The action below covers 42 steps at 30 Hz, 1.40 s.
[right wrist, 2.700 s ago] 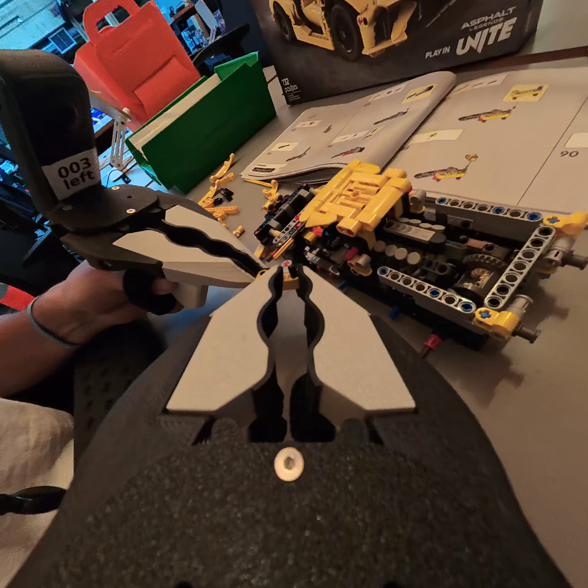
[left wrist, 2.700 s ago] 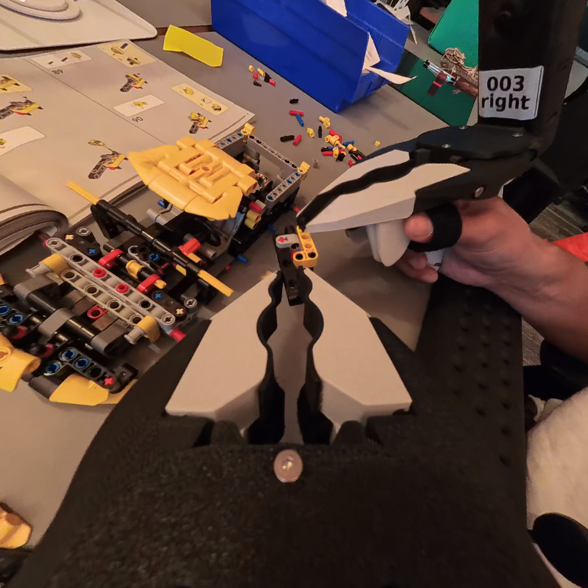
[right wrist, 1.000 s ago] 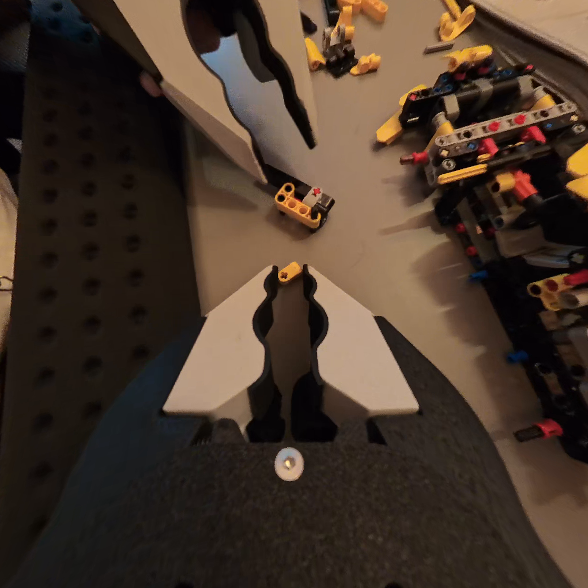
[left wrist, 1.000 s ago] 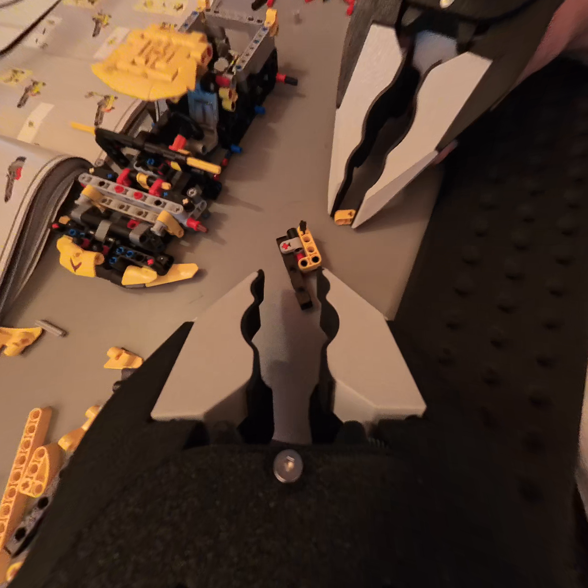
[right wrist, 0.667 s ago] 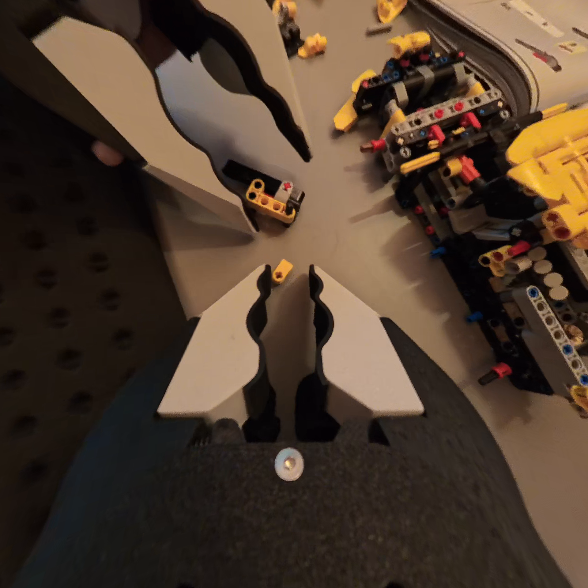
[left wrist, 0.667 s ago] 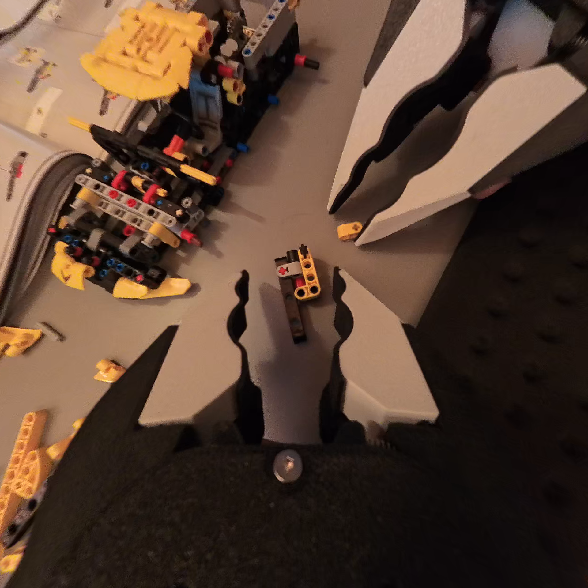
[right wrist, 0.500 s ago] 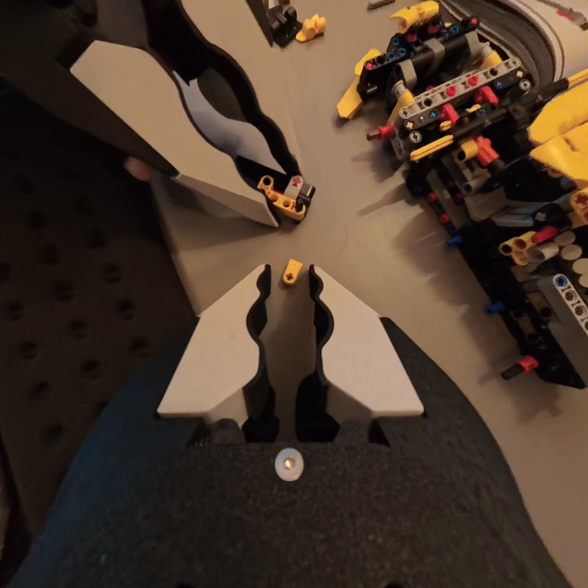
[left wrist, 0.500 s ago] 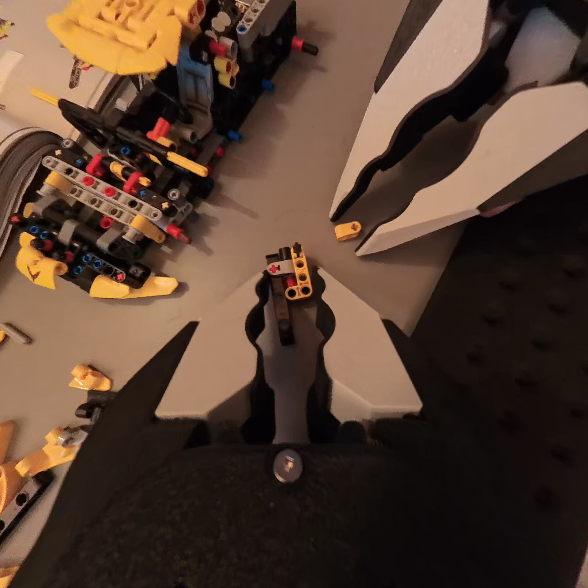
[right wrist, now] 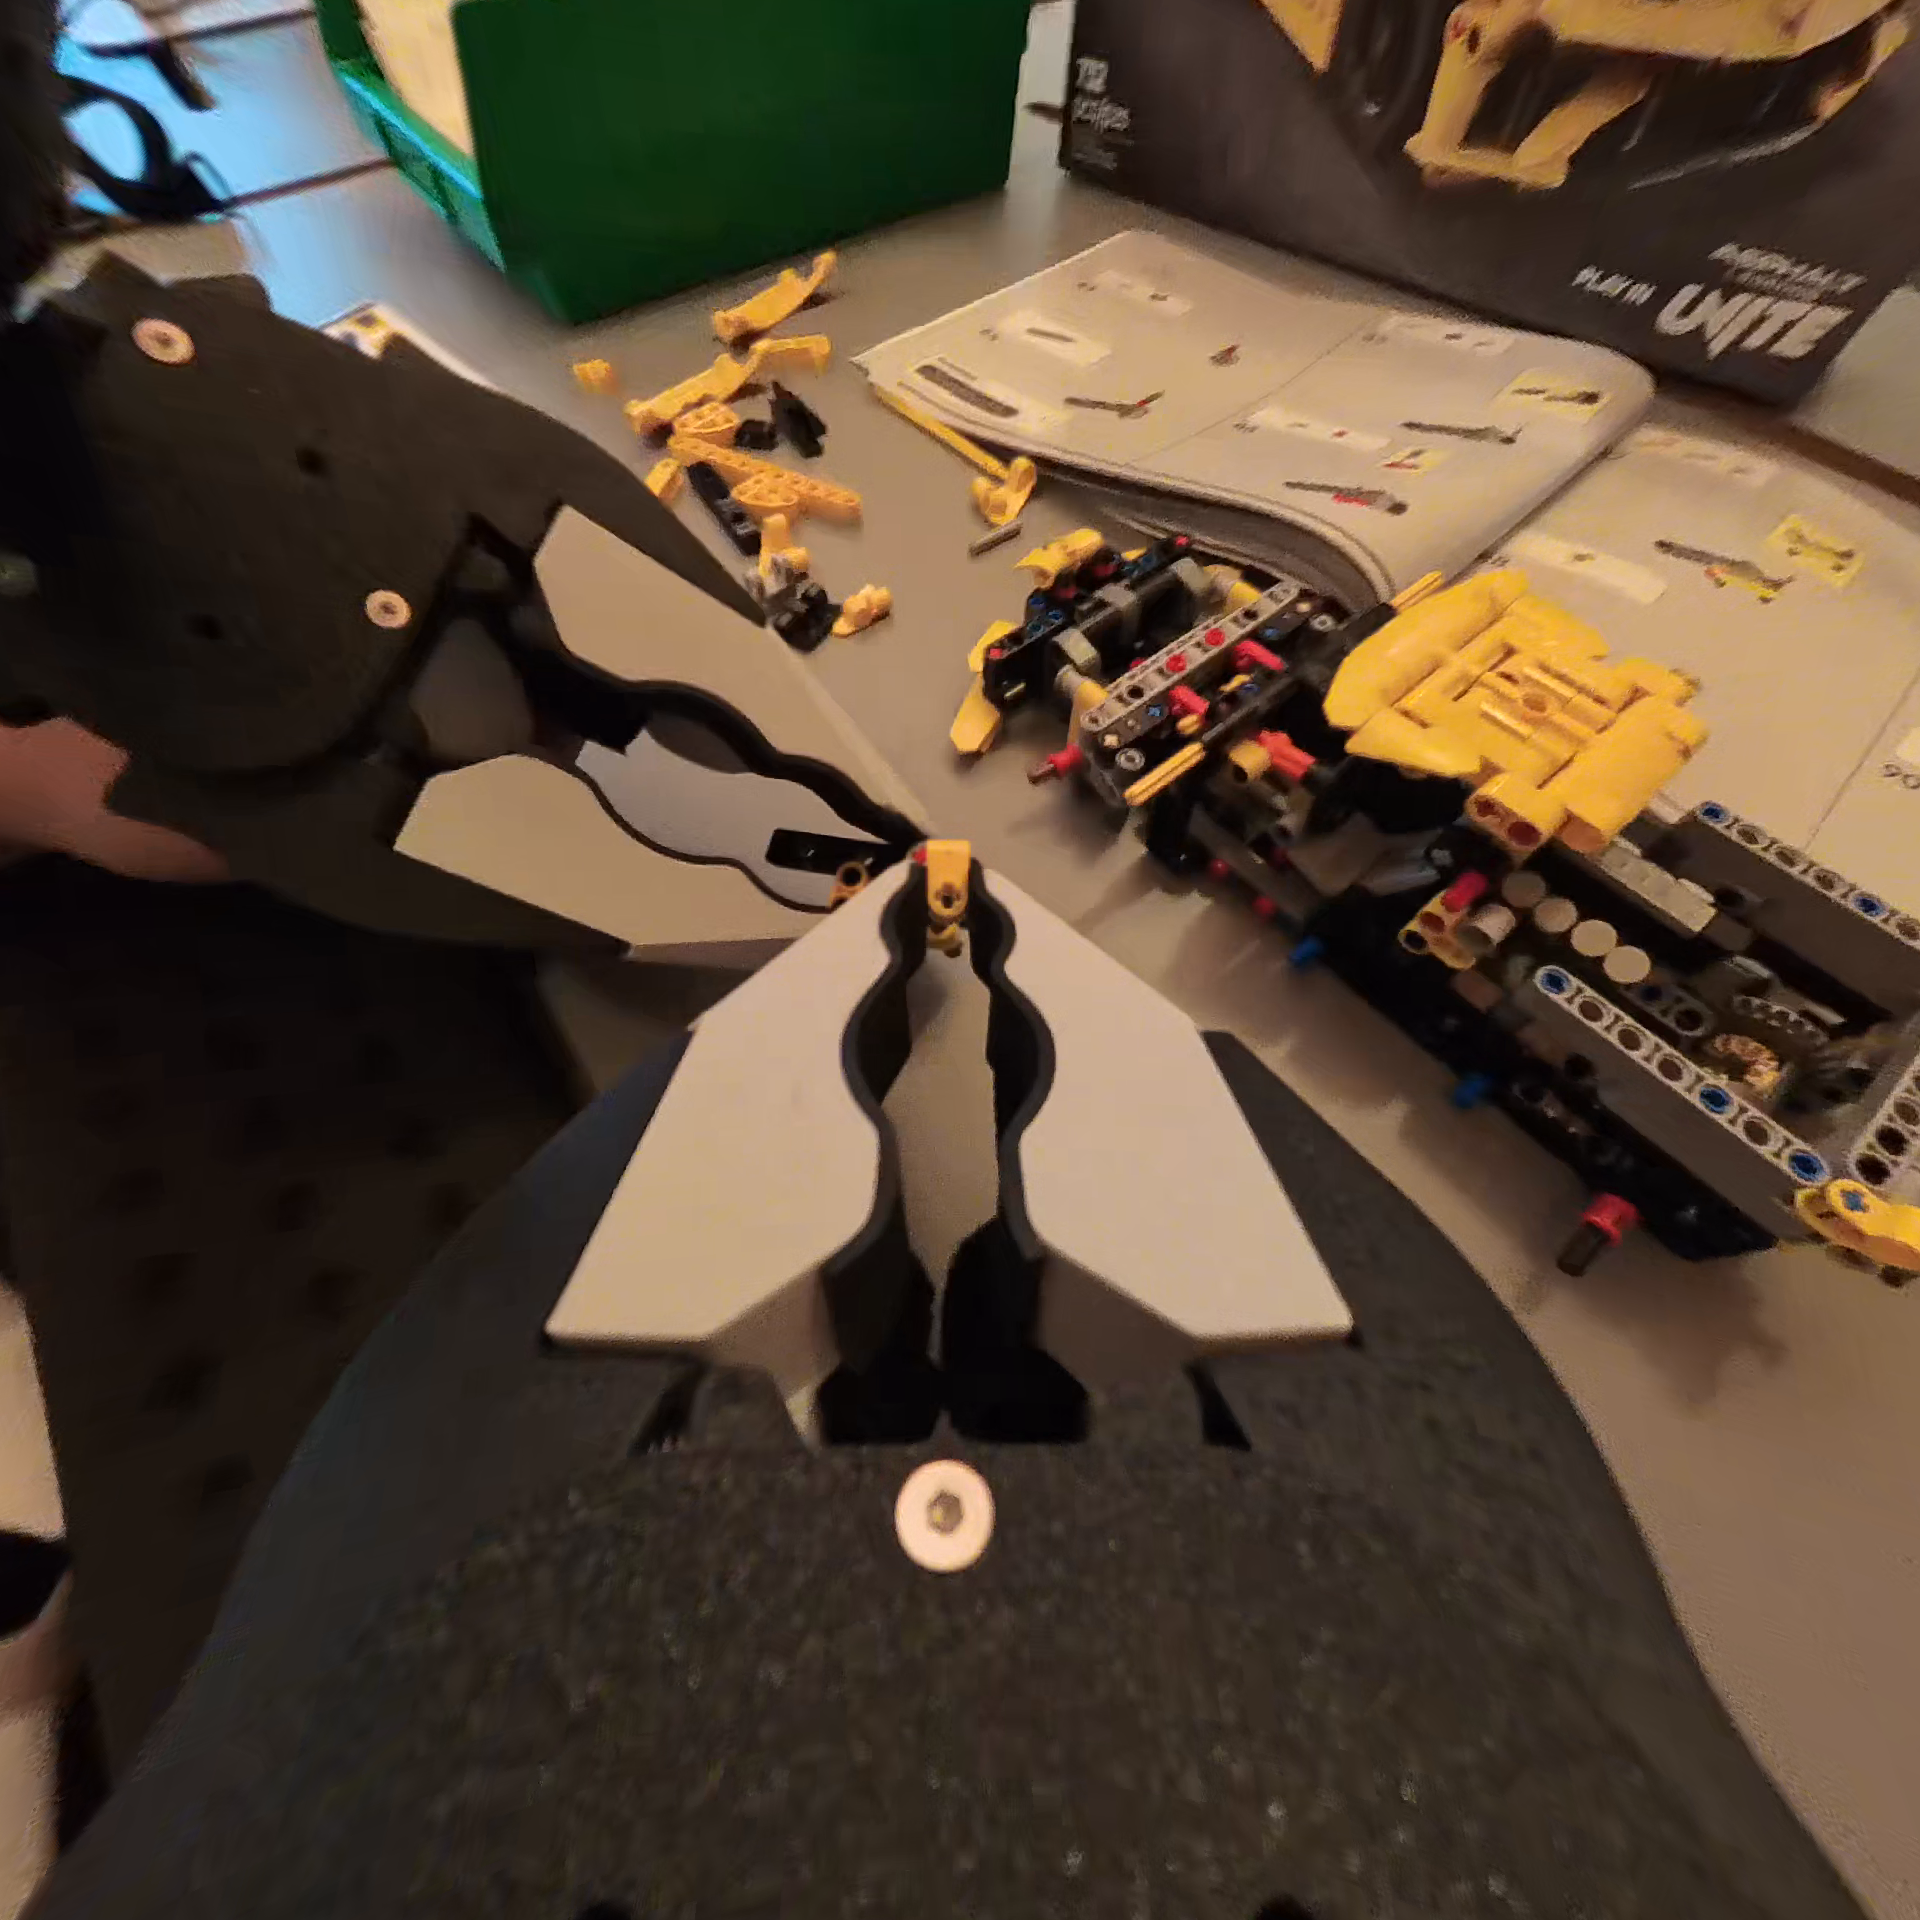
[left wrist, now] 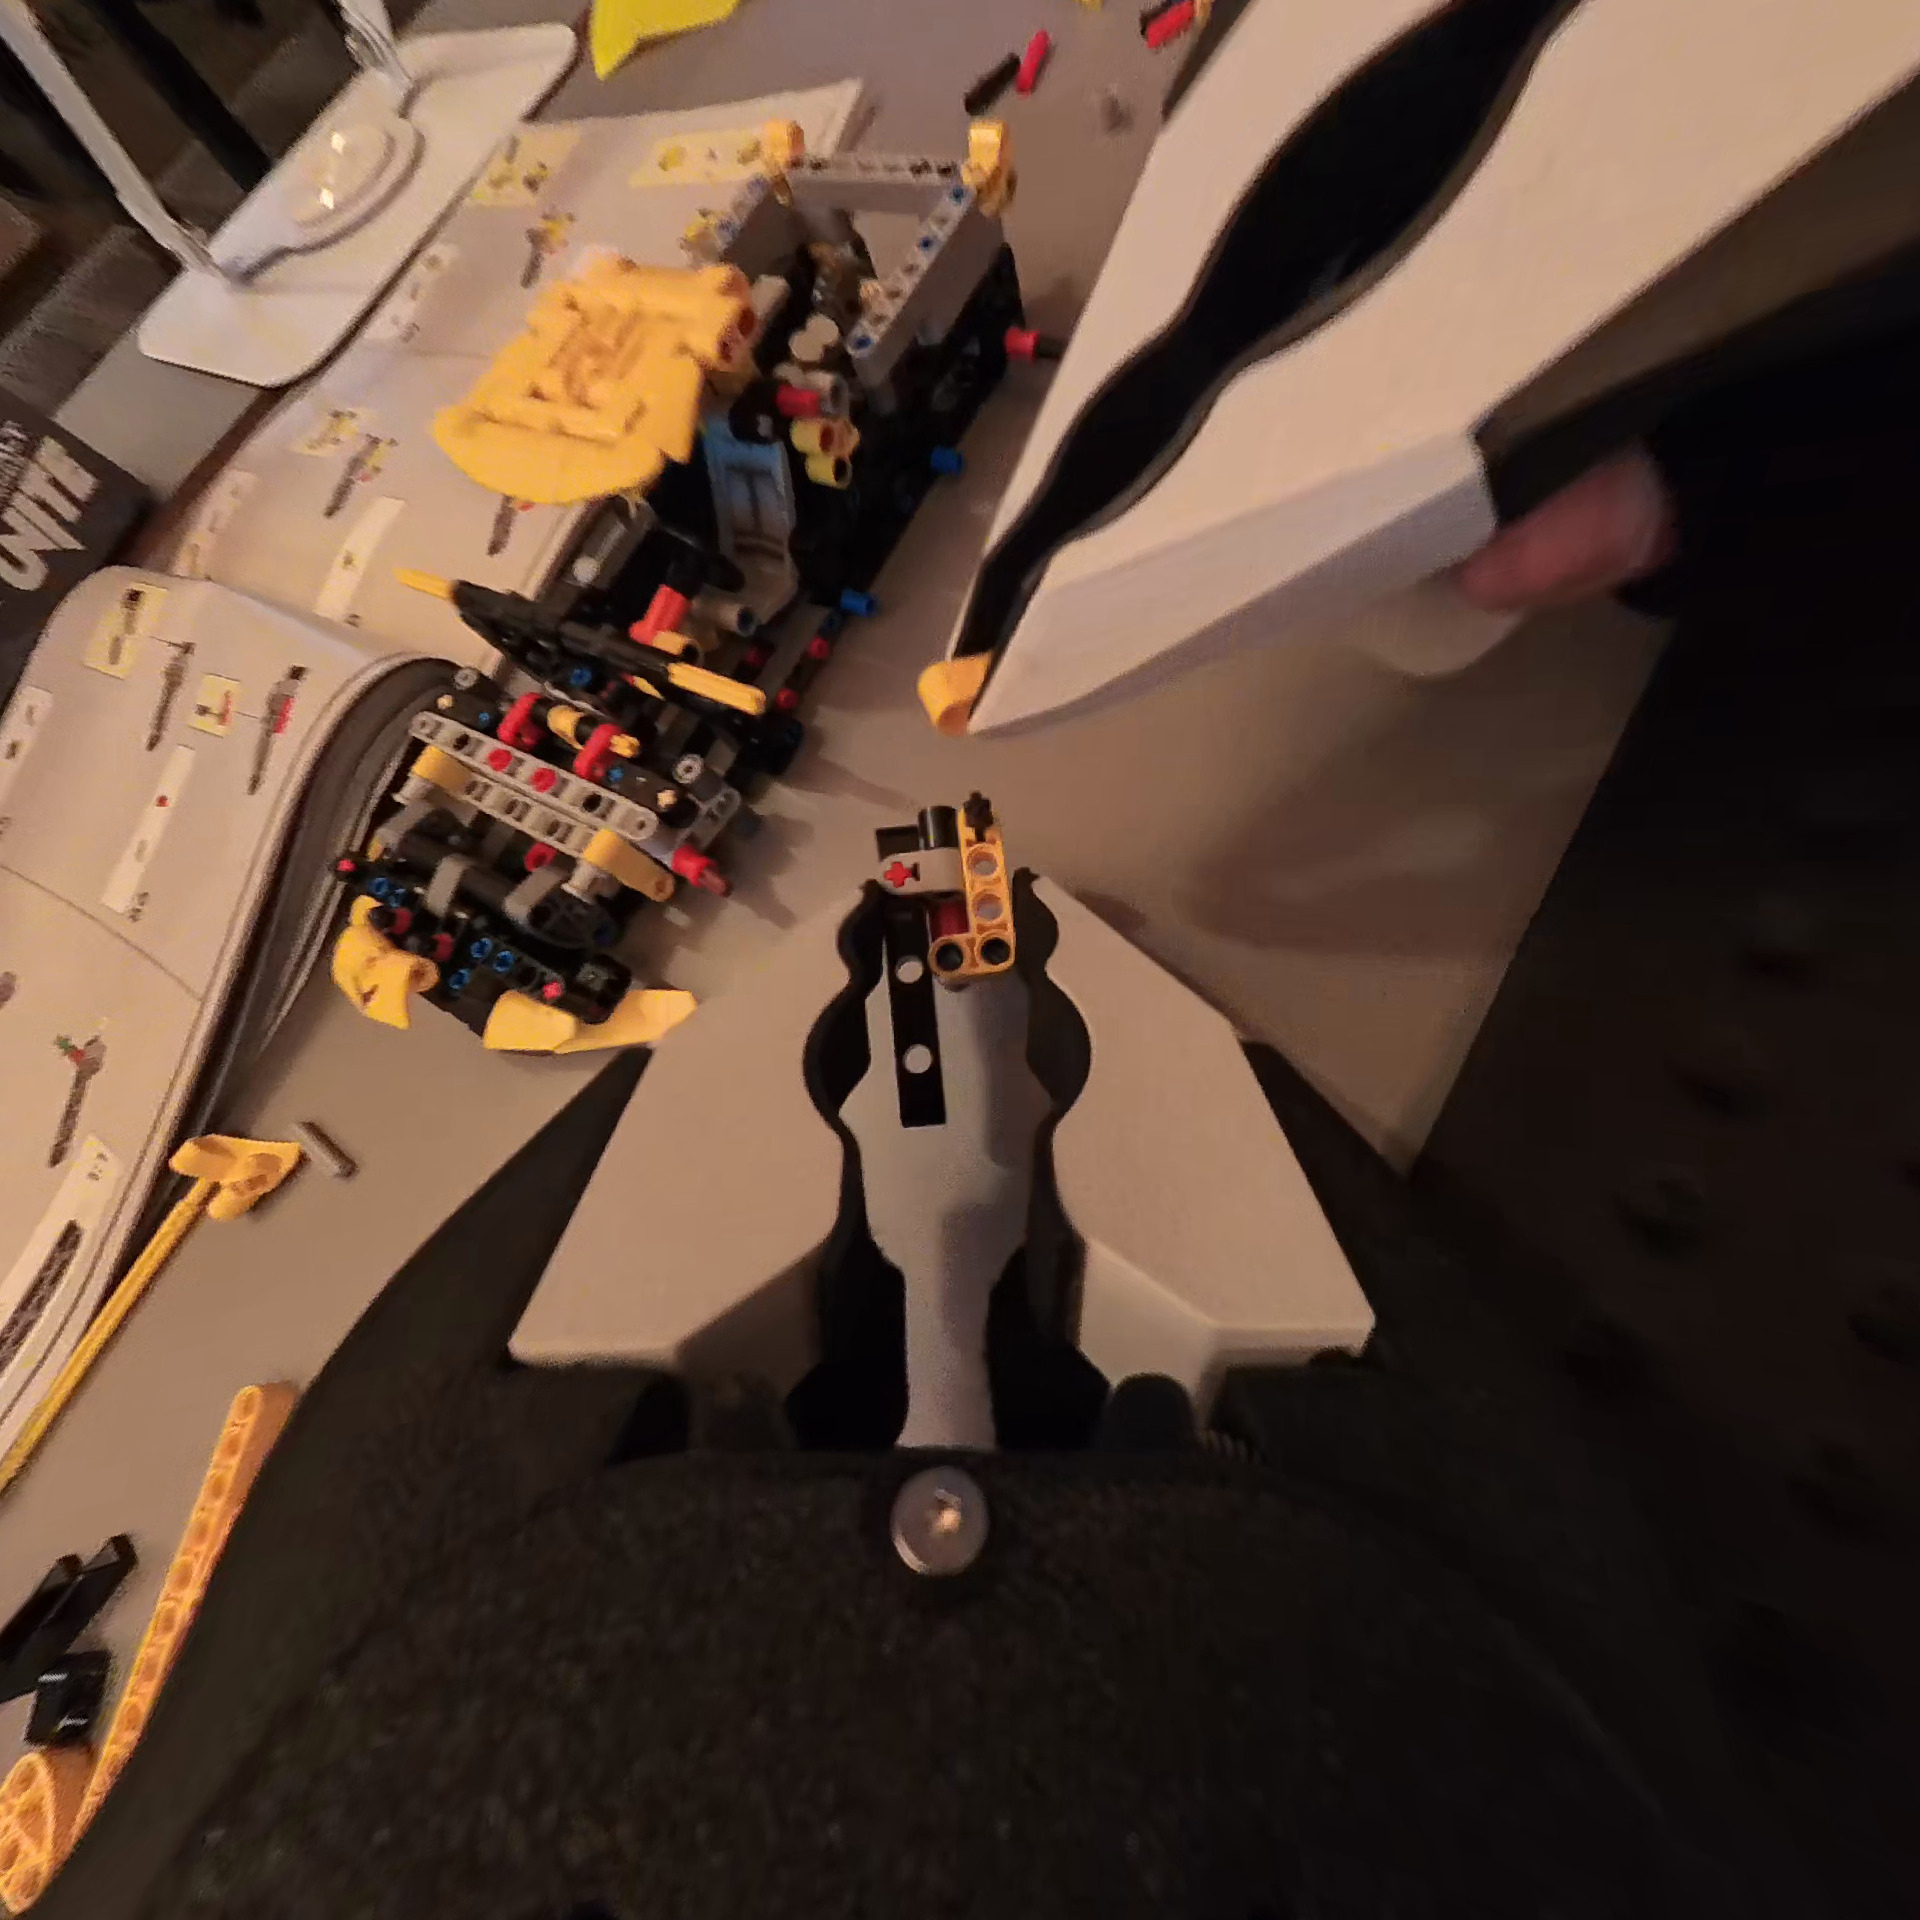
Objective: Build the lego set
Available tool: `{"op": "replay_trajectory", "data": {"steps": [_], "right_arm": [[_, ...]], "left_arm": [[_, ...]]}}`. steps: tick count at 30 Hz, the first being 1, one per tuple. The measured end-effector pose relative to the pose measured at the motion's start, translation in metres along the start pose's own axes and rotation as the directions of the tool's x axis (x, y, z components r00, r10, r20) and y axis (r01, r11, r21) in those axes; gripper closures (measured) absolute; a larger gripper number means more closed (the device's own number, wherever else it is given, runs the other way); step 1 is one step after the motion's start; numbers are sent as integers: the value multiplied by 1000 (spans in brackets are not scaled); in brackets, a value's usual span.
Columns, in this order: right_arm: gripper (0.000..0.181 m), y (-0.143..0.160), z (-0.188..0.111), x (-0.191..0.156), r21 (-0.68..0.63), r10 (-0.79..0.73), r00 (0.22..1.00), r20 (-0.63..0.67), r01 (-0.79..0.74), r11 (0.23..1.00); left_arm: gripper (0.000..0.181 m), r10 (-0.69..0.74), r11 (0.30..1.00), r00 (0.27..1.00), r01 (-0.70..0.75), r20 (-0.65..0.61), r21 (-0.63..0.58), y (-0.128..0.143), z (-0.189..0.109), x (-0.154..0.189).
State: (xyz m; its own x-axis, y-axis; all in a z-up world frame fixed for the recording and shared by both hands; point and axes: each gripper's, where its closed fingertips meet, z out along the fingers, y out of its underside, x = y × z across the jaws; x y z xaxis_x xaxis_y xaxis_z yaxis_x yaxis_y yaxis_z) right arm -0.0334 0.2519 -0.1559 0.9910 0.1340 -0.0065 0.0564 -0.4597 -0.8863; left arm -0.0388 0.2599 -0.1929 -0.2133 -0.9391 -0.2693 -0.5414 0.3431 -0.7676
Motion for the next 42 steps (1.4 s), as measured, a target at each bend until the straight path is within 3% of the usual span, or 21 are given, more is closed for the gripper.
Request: {"op": "replay_trajectory", "data": {"steps": [5,14,19,22,25,30,38,42], "right_arm": [[174,-8,7,-3,19,-10,997,-75,11,1000],[174,-11,11,3,13,-55,985,-165,58,998],[175,-9,12,3,36,184,983,14,-185,982],[174,-9,14,3,1,402,899,173,-409,913],[175,-8,17,4,-30,503,833,231,-511,859],[175,0,16,28,-46,337,934,120,-334,942],[175,5,14,31,-1,232,967,105,-233,972],[174,6,15,26,-6,197,975,106,-197,980]], "left_arm": [[157,-20,995,999,16,39,99,-17,-11,-7],[159,-68,988,994,54,88,148,-28,-19,-14],[158,-125,980,992,118,32,162,-27,-18,-13],[160,-197,962,980,200,-31,187,-30,-19,-15],[160,-209,962,977,211,-35,171,-27,-16,-16],[158,-139,990,989,138,-46,-17,3,3,-7],[156,-11,999,1000,12,15,-52,15,-1,-8],[156,33,998,999,-34,-13,-48,17,-5,-3]]}}
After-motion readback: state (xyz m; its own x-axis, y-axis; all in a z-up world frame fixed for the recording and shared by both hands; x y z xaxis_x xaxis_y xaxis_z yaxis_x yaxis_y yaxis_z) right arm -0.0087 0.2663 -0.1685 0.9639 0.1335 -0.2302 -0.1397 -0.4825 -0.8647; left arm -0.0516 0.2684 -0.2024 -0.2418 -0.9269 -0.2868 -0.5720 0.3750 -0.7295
